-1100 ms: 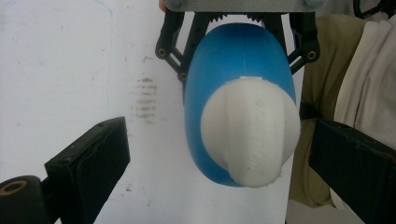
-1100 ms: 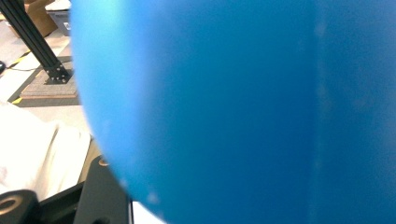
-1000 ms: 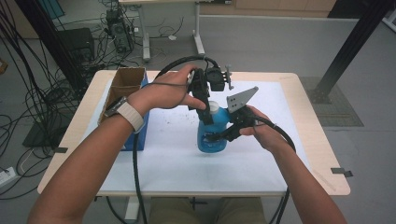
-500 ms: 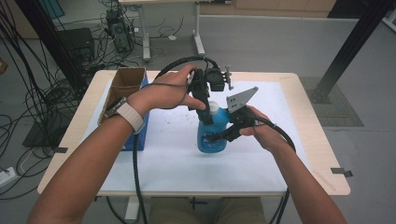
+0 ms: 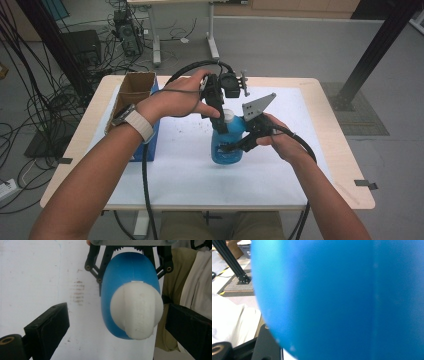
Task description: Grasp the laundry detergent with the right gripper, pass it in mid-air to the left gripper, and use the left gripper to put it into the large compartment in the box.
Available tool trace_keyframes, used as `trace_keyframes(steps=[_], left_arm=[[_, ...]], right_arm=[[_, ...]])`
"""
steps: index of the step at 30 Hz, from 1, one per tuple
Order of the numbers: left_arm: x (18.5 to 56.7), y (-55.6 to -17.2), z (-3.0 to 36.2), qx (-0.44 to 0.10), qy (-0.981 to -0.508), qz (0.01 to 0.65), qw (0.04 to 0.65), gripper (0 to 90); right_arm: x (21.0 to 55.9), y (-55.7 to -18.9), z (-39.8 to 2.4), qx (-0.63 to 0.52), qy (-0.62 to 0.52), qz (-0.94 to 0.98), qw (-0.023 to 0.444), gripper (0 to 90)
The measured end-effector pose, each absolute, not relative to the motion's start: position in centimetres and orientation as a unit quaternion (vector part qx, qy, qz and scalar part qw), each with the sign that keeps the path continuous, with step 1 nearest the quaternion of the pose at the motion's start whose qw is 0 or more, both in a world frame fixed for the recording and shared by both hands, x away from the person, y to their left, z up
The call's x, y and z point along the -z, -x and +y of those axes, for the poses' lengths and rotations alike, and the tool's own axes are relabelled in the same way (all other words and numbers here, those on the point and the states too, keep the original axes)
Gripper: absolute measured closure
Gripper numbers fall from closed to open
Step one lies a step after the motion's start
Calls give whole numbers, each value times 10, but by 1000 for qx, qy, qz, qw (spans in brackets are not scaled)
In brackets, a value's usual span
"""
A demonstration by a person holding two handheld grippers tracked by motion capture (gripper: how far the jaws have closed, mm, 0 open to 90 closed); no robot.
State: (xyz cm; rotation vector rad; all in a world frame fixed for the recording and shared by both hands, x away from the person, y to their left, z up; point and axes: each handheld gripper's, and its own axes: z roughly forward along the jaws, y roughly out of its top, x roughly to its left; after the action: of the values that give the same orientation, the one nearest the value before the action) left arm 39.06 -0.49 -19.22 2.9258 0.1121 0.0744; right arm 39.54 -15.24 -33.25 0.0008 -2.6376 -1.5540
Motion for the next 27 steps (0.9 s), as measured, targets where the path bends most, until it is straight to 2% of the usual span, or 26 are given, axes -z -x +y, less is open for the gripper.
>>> trace_keyframes(steps=[27], left_arm=[[193, -389, -5, -24, -993, 38, 105, 57]], right_arm=[[332, -395, -152, 505, 0, -862, 43, 421]])
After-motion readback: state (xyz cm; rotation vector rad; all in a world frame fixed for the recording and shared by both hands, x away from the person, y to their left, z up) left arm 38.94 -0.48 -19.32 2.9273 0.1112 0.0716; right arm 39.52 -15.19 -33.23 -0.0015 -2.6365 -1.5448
